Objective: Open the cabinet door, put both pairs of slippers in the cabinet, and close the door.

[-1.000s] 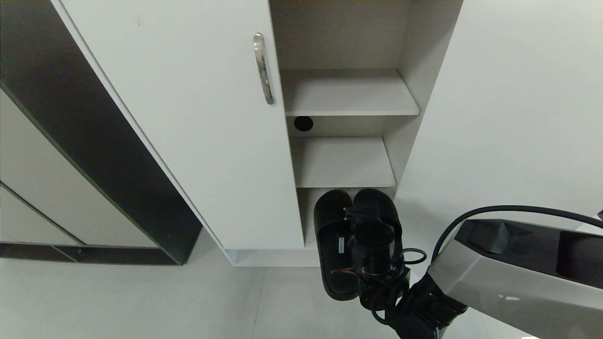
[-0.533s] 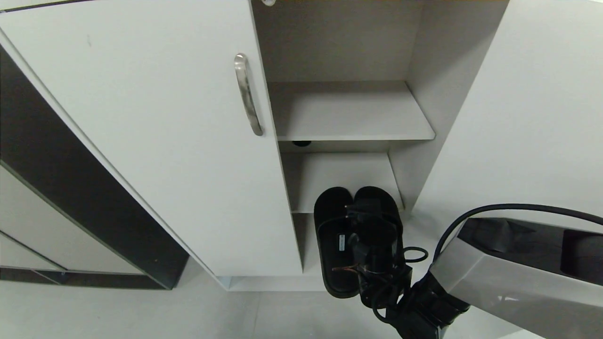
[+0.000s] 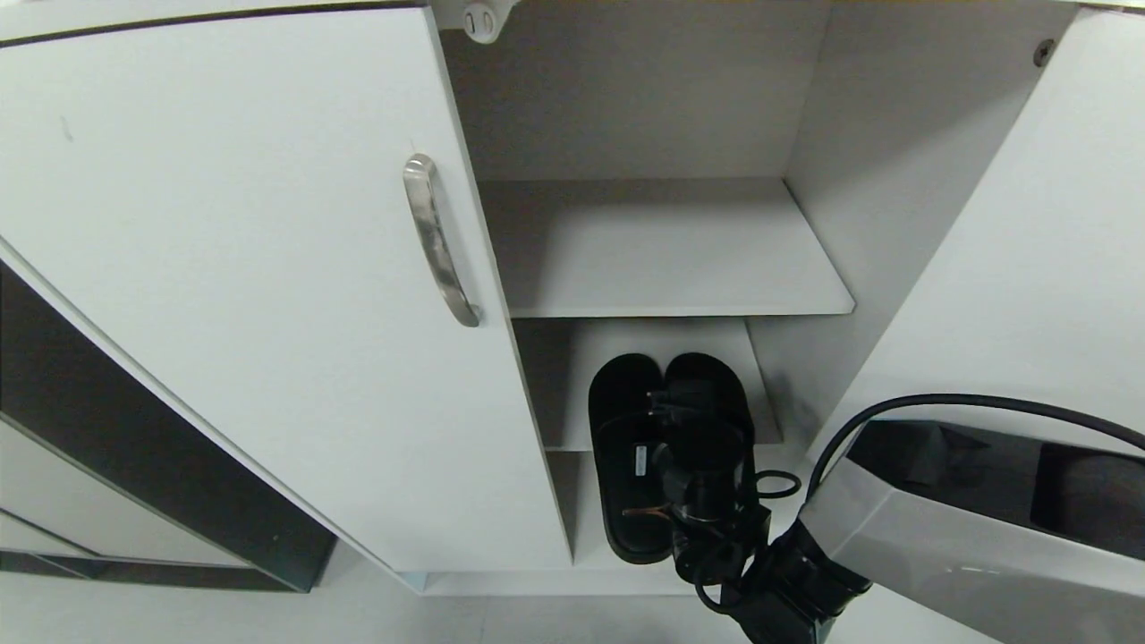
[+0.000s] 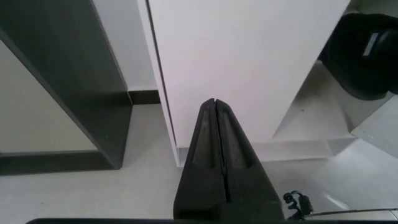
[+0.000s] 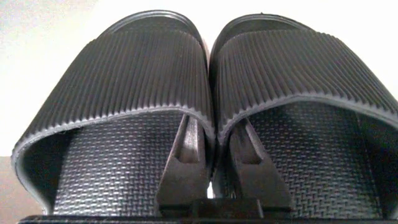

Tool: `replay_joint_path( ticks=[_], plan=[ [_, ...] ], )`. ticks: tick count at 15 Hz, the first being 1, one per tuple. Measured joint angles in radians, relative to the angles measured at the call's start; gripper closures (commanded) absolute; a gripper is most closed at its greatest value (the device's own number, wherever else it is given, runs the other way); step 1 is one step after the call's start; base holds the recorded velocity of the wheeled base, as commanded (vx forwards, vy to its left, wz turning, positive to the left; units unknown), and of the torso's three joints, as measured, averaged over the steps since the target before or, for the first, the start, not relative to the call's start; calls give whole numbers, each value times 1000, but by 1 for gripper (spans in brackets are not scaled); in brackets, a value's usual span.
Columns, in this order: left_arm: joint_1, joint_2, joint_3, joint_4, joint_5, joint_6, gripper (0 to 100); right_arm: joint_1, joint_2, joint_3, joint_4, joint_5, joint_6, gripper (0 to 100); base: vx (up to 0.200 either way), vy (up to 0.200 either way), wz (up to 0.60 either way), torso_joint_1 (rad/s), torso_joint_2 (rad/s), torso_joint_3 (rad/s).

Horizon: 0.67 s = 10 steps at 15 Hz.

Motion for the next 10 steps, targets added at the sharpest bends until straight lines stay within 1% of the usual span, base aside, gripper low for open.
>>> replay_joint_path(
  ticks=[3,8,10],
  plan=[
    [0,0,0,0,0,-1,100,-20,9,-56,67,3,4,100,0,0,0,0,0,0],
    [0,0,0,0,1,-3,100,-77,51,-272,231,4,5,100,0,0,0,0,0,0],
    [0,0,0,0,1,-3,100,-97,64,-353,293,23,4,100,0,0,0,0,0,0]
  ],
)
